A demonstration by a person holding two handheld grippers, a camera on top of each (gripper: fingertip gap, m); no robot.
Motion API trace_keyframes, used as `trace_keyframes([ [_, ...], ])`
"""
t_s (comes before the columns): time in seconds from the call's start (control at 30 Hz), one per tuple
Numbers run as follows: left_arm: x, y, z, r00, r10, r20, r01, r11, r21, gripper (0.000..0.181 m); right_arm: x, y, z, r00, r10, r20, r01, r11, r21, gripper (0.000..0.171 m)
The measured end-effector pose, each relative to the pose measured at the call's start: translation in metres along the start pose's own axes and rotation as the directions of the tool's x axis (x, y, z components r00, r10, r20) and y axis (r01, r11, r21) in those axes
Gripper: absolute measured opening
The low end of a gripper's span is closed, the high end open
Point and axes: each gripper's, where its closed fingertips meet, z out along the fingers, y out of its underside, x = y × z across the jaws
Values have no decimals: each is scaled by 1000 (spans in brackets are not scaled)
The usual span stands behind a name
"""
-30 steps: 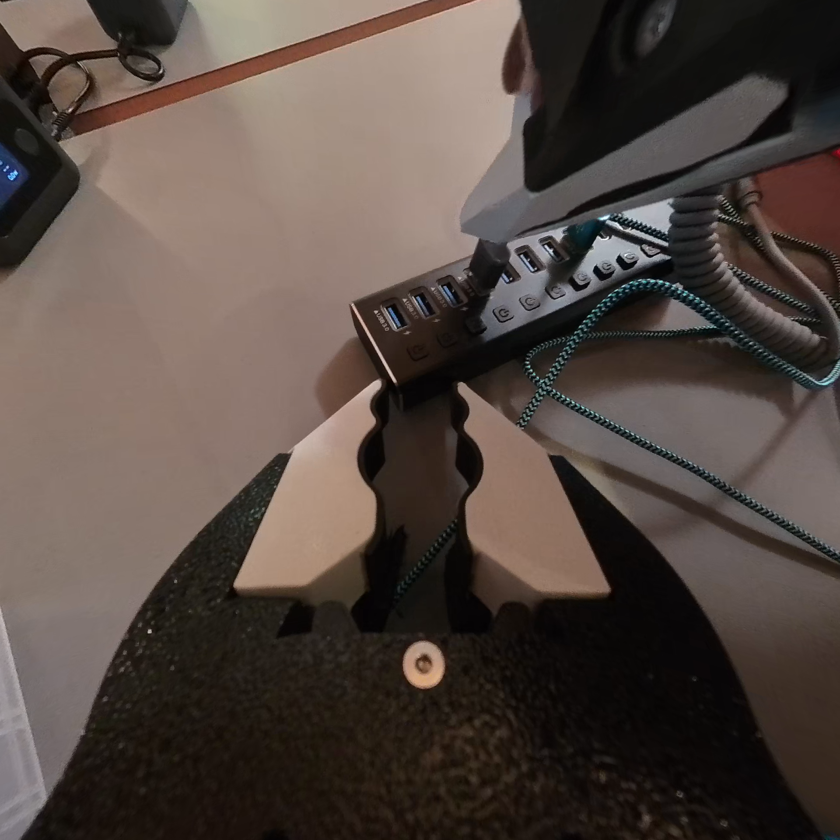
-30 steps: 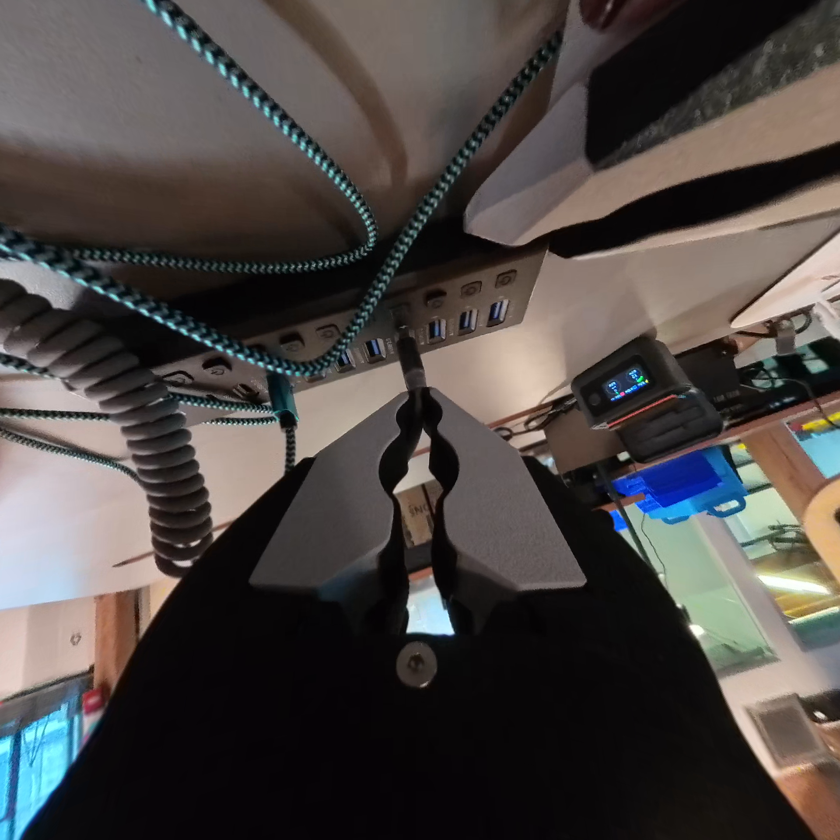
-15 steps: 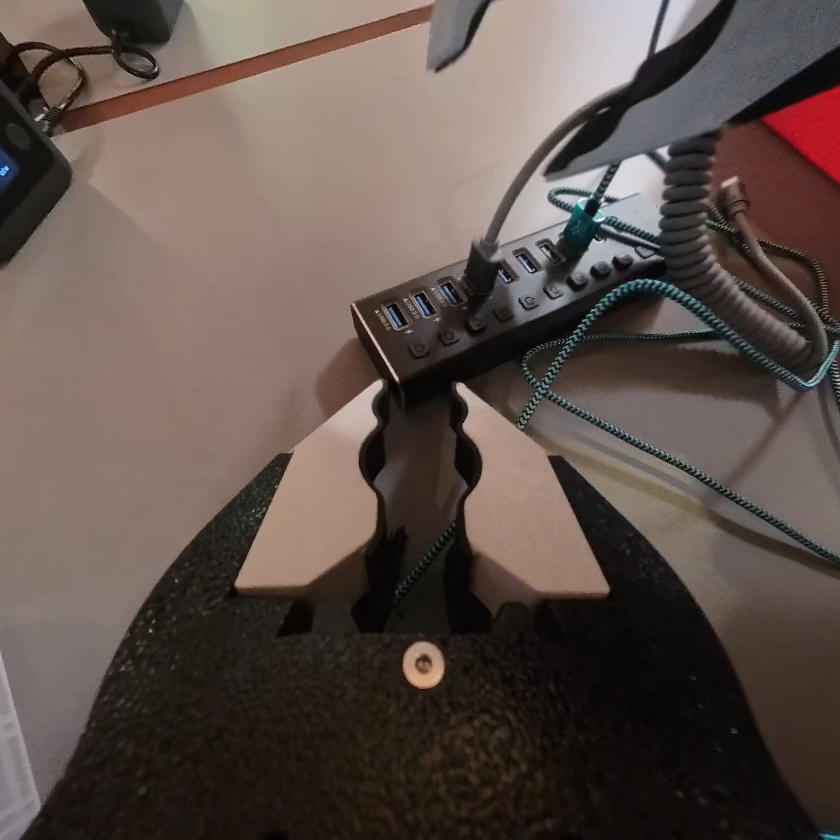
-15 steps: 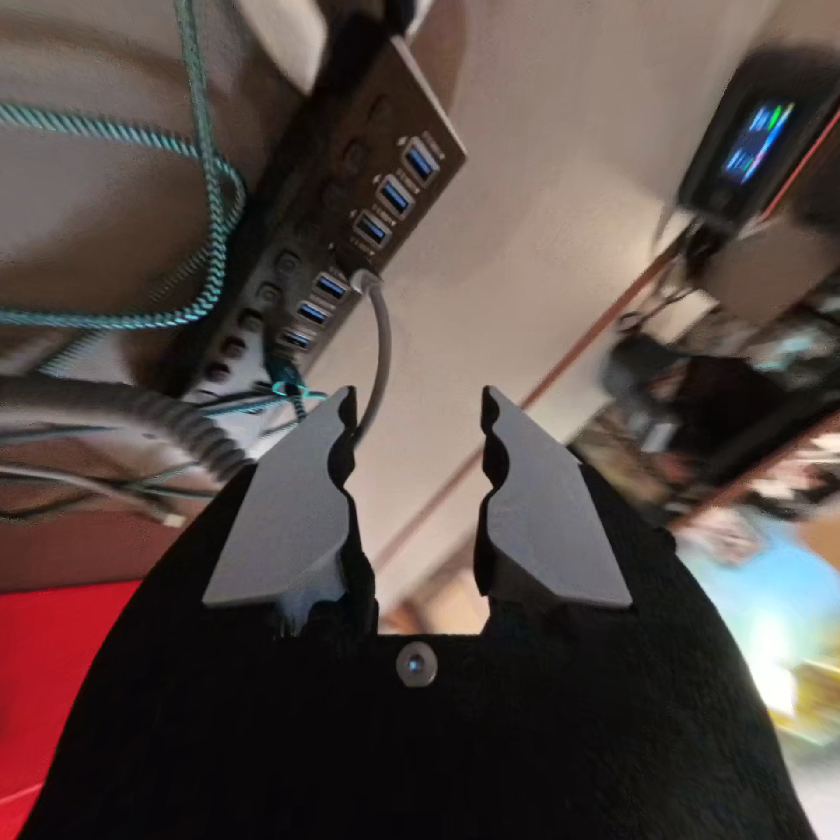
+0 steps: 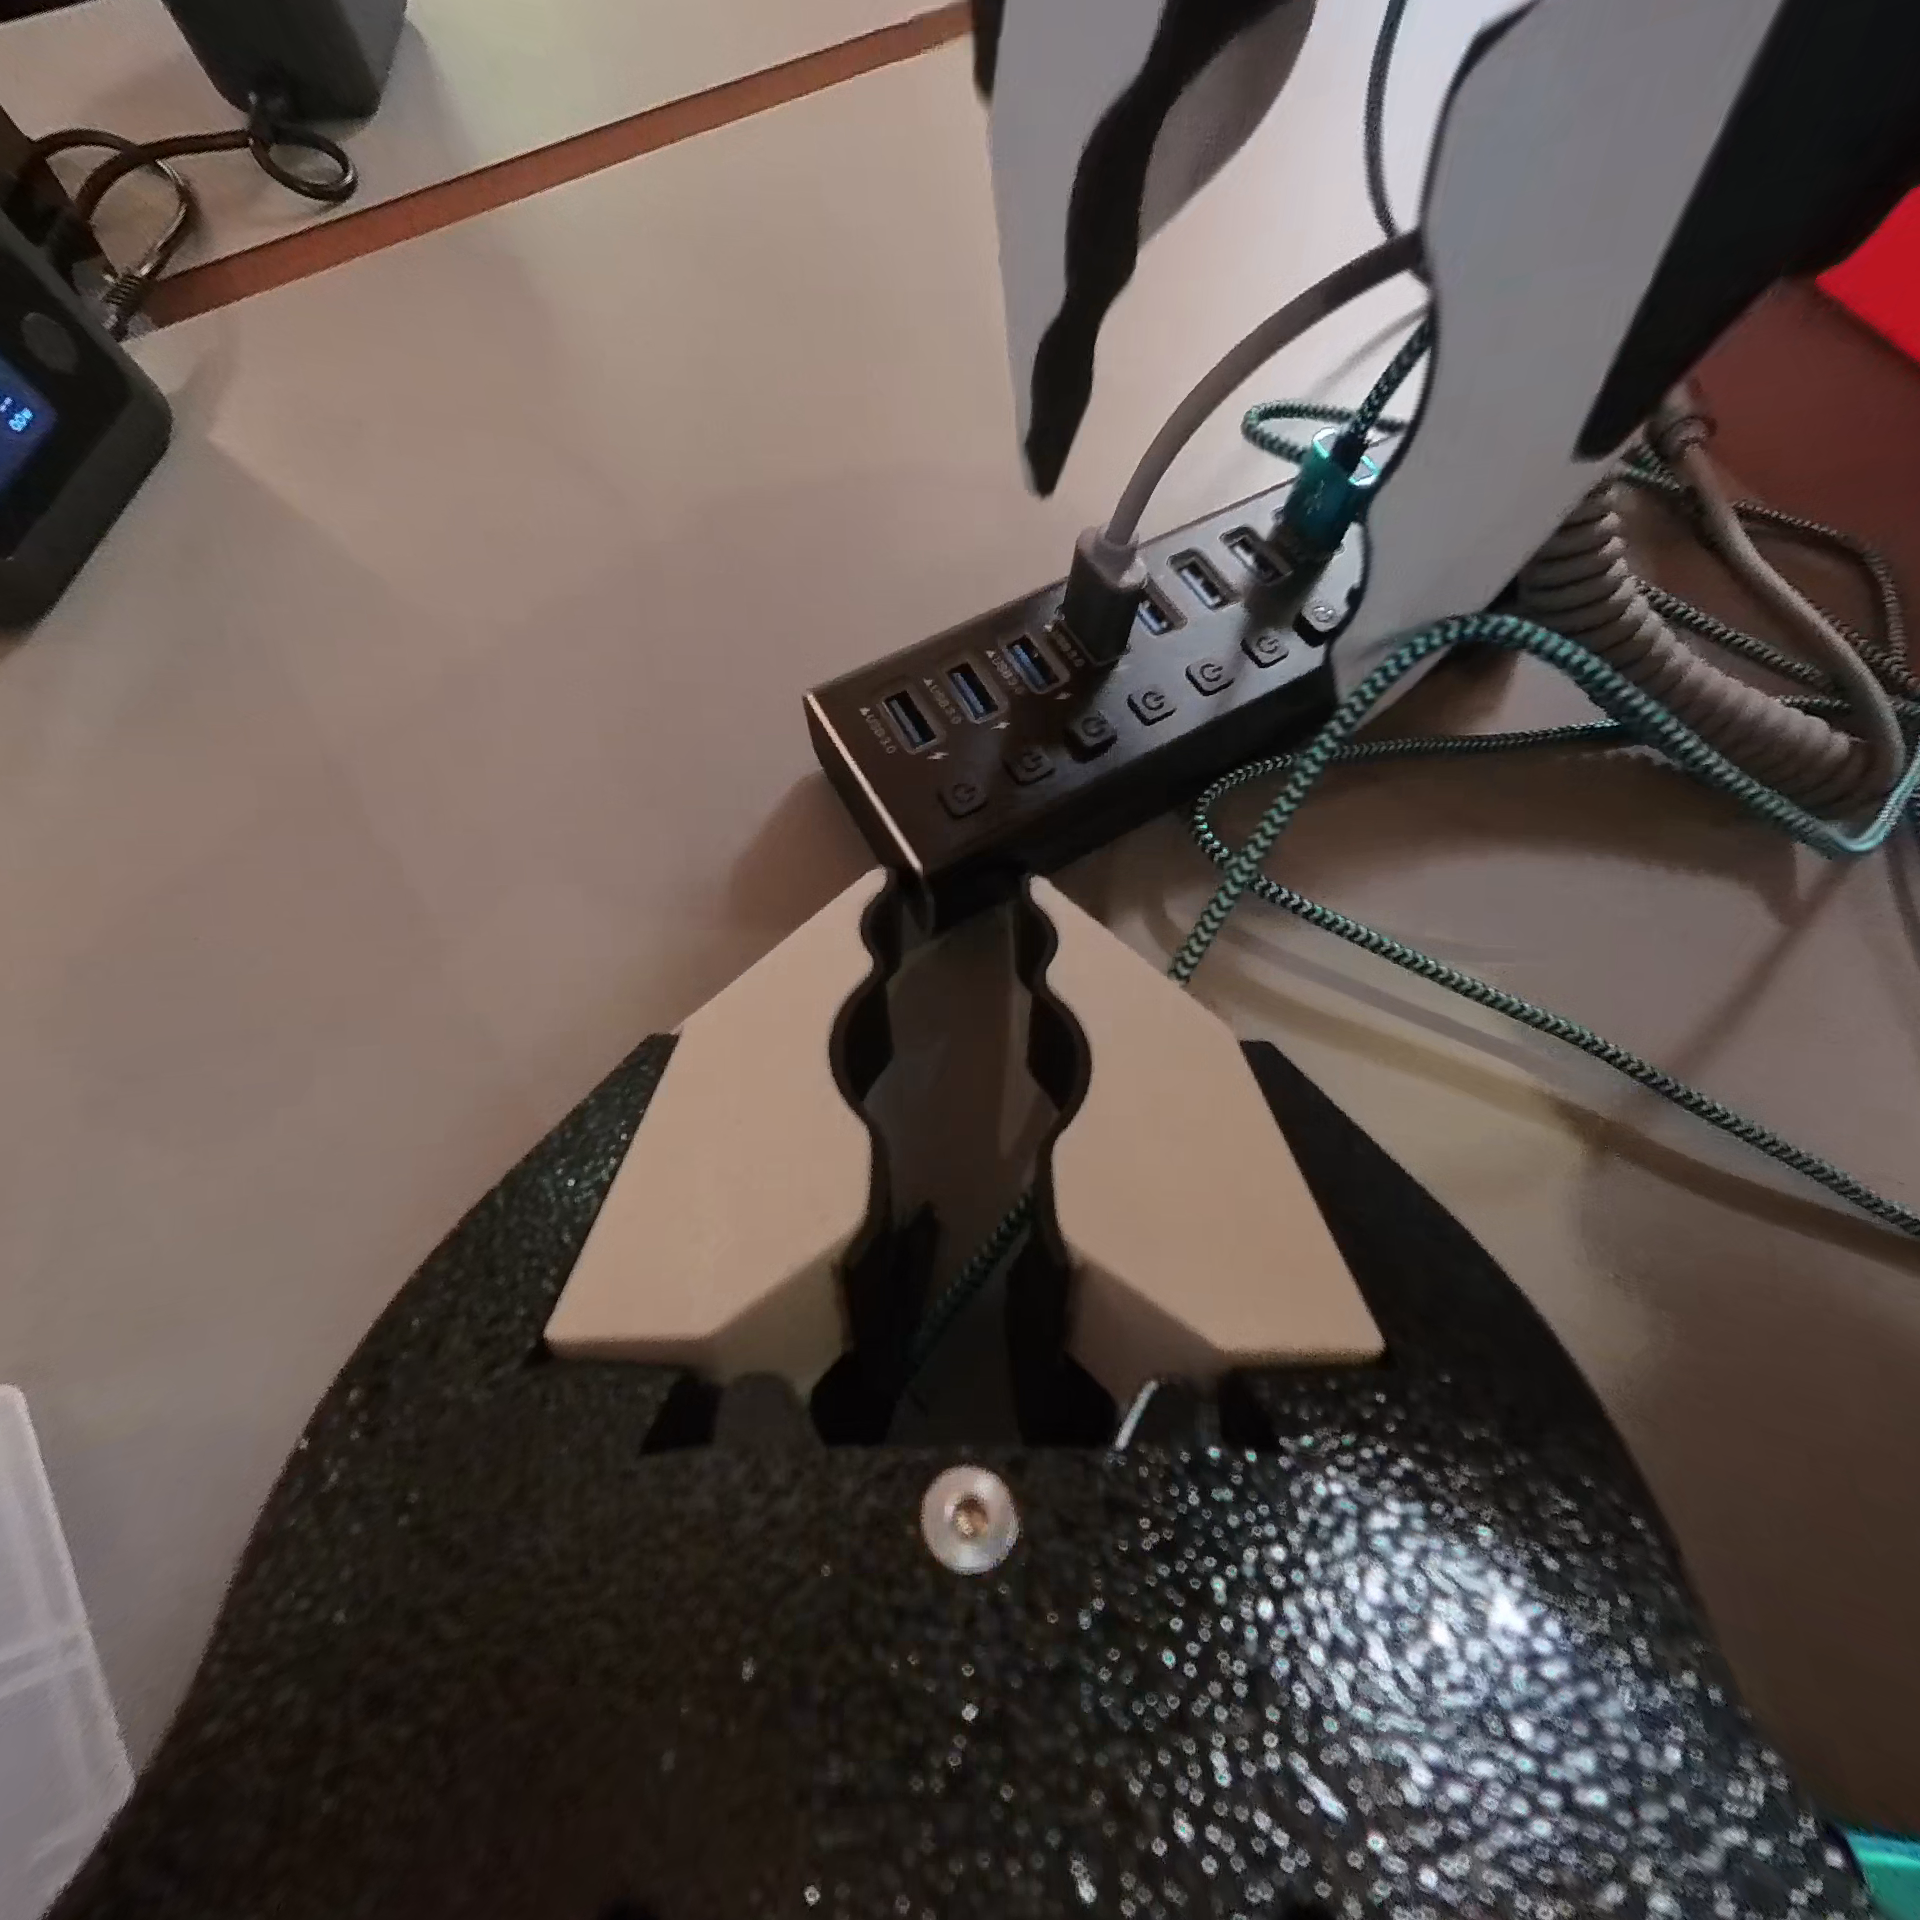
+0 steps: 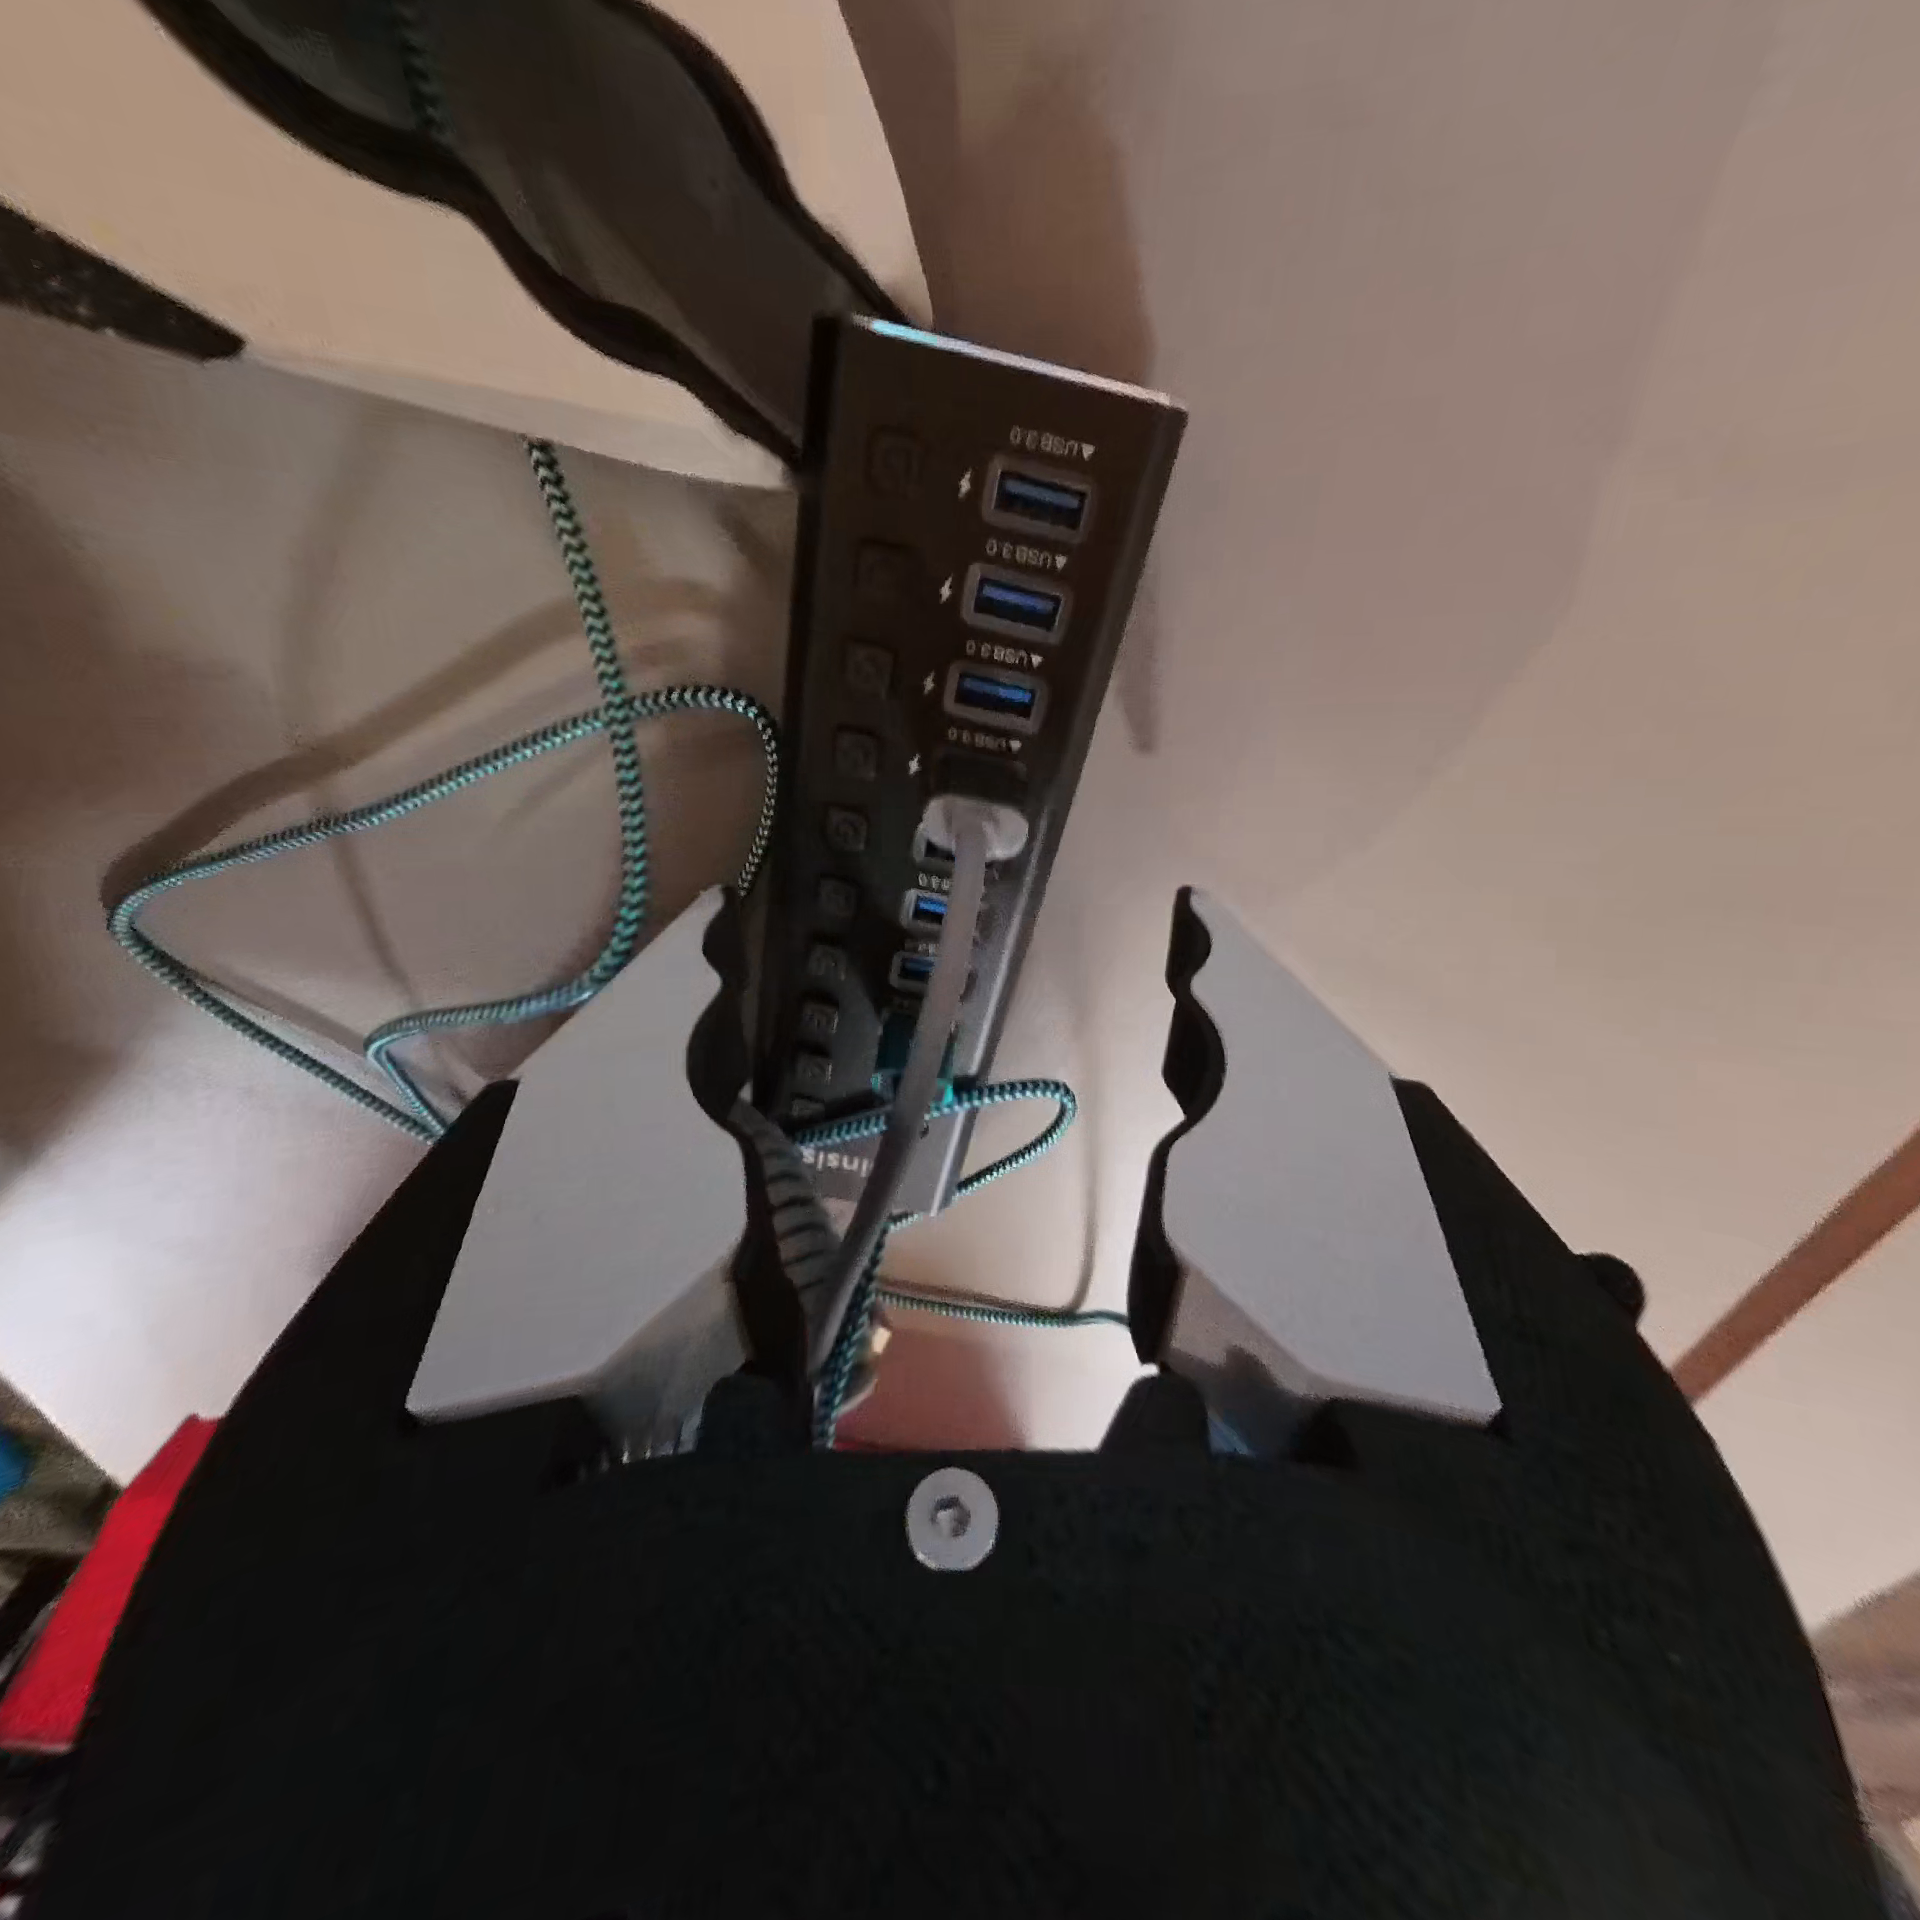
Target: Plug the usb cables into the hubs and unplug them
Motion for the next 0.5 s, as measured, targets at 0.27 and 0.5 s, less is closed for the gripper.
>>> trace_keyframes([
  [0.27, 1, -2, -2, 1000, 11, -3, -11, 1000, 18, 15, -8, -10, 14, 999, -23, 37, 23, 1000, 12, 60],
  [0.5, 13, -33, -19, 997, -50, -66, 64, 974, 216, 15, 6, -3, -10, 959, -135, -250, 167, 980, 111, 57],
])
